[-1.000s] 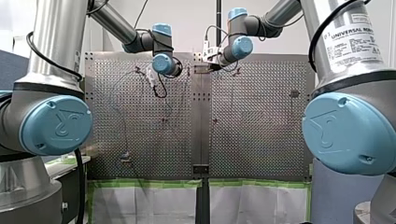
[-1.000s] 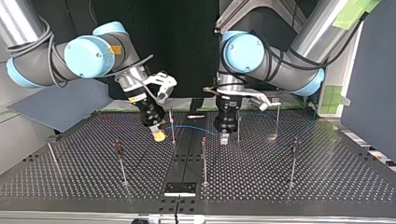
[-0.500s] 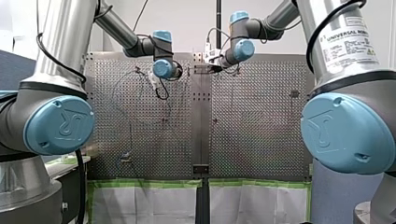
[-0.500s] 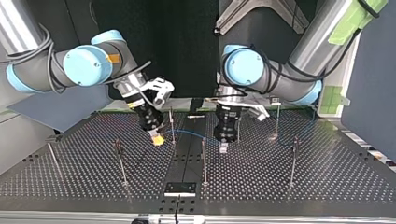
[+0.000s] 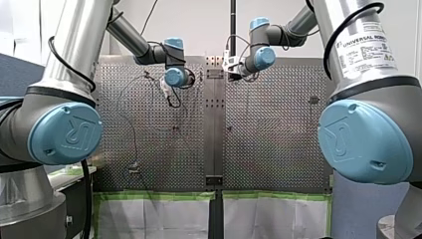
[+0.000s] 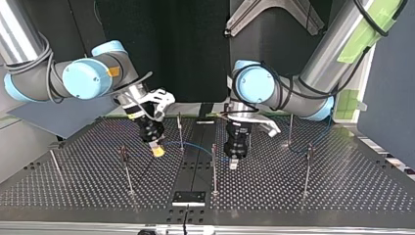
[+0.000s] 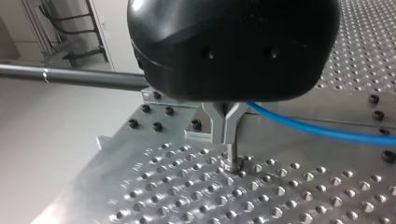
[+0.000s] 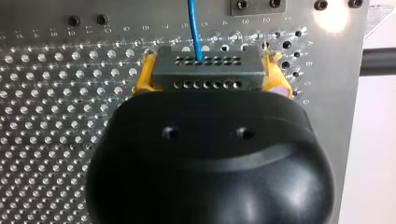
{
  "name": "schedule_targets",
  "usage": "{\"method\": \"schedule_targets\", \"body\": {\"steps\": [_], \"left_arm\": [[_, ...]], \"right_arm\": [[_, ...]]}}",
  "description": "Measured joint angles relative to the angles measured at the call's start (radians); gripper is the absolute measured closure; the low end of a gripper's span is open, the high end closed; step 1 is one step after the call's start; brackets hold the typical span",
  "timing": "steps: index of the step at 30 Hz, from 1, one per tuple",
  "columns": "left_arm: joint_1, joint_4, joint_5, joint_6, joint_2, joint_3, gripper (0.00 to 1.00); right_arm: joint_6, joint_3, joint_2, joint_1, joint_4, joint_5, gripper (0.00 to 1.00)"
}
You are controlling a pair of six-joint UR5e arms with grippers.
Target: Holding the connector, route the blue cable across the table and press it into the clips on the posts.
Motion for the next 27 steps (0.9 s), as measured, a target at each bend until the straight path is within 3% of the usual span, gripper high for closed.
{"method": "schedule_targets", "body": {"steps": [11,20,21,24,26,27], "left_arm": [[0.007,-0.023,0.005,0.008,-0.084,0.075,1.0],[0.012,-0.044,-0.041,0.011,-0.1,0.086,1.0],[0.012,-0.046,-0.044,0.011,-0.1,0.086,0.92],[0.011,-0.056,-0.052,0.009,-0.1,0.086,0.85],[0.009,-0.066,-0.061,0.008,-0.1,0.086,0.64],[0.008,-0.074,-0.068,0.008,-0.1,0.086,0.64]], "right_arm": [[0.001,-0.034,0.03,-0.027,-0.001,-0.011,1.0],[0.003,-0.058,0.035,-0.046,-0.001,-0.013,1.0],[0.003,-0.059,0.036,-0.048,-0.001,-0.013,1.0],[0.003,-0.061,0.042,-0.055,-0.002,-0.013,1.0],[0.001,-0.063,0.051,-0.059,-0.003,-0.015,1.0],[0.0,-0.065,0.055,-0.061,-0.003,-0.016,1.0]]}}
